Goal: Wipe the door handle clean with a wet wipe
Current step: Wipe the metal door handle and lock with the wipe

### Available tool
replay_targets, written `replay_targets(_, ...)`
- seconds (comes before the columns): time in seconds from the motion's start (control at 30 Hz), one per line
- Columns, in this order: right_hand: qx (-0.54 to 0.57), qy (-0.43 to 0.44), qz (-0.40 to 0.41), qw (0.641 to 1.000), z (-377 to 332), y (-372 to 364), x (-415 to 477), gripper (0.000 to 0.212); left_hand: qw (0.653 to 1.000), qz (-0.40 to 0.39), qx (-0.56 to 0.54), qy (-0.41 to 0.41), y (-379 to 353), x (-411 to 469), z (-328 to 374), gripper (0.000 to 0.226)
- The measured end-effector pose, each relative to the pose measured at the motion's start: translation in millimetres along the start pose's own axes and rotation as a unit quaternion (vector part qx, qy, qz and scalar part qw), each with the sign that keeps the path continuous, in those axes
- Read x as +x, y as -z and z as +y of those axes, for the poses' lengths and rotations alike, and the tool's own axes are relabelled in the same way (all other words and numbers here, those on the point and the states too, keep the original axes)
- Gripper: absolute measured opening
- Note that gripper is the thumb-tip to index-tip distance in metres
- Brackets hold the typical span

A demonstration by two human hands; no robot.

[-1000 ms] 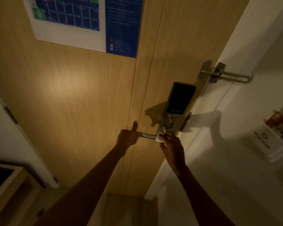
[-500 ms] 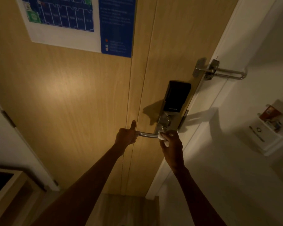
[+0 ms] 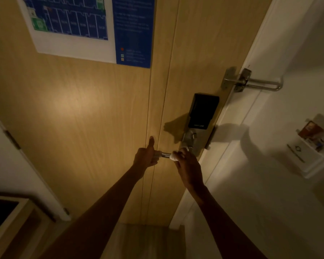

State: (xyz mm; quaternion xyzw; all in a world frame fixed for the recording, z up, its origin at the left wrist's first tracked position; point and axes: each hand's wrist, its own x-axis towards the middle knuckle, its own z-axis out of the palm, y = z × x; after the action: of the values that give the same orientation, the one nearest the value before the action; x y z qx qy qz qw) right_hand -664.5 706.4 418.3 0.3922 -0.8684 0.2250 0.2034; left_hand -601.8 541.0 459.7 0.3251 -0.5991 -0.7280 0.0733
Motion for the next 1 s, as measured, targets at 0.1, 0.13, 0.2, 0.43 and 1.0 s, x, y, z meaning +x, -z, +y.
replay_targets(0.1,0.004,-0.051,-0.002,0.999,26.9,3.8,-7.6,0.030,1.000,0.002,0.006,0.005,-0.2,-0.3,0.7,0.074)
replay_targets(0.13,0.012,-0.068,-0.002,0.998,30.4,4.1,-9.8,0.031,1.000,0.001,0.003,0.006,-0.1,-0.2,0.0,0.073)
replay_targets(0.2,0.010,-0.064,0.001,0.998,20.6,0.9,-6.4,0.028,1.000,-0.005,-0.008,0.011,-0.2,-2.2,-0.5,0.069)
replay_targets(0.43,-0.009,-0.040,-0.021,0.999,-2.2,3.0,2.9,0.023,0.999,-0.011,-0.024,0.039,-0.5,-9.1,6.3,0.068)
replay_targets(1.0,-0.034,-0.050,-0.002,0.998,-24.8,-7.6,15.8,0.021,0.996,-0.061,0.040,0.049,12.6,-7.5,8.2,0.082)
